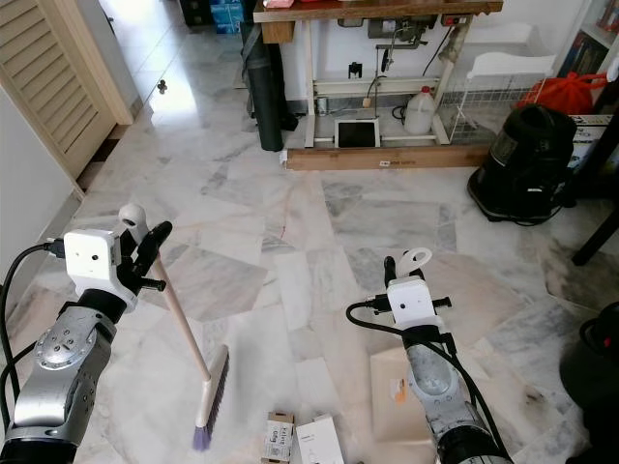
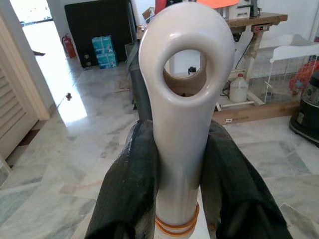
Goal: Sweep floor
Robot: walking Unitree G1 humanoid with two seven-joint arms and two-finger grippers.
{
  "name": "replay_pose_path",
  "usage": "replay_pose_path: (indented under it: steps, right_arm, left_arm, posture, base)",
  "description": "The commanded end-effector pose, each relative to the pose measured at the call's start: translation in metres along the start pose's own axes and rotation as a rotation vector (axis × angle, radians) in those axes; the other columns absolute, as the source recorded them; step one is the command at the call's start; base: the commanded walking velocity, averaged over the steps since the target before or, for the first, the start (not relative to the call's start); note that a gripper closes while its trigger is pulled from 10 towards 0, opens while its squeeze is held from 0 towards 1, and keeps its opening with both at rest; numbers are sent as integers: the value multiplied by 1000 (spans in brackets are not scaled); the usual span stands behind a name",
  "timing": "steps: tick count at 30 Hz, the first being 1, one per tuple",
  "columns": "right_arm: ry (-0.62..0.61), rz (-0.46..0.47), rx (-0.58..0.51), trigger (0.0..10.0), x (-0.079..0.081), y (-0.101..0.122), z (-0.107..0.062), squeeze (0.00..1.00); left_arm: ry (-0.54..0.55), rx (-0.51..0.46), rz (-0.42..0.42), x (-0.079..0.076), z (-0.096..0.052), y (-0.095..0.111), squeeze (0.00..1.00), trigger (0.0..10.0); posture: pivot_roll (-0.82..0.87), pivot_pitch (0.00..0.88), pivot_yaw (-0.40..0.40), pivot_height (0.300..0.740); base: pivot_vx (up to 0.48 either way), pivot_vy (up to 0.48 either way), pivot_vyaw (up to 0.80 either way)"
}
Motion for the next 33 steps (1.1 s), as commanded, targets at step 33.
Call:
replay_pose_path:
  steps: [33]
  right_arm:
    - [171,183,89,10000,39,-18,-21,0]
  left_arm:
    - [122,22,-35,28,-5,-7,0,10000]
  posture:
    - [17,129,93,740]
  base:
    - [0,0,0]
Point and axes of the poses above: a point about 5 cm out from each wrist's last joint towards the gripper, its own z axis pointing out of the wrist towards the gripper, its own y axis along the axis of the wrist's last joint, x = y × z, the point moved 5 cm from there along z, pointing out of the wrist towards the gripper, and after that the axes turned 8 degrees about -z, right-handed, at the moved point
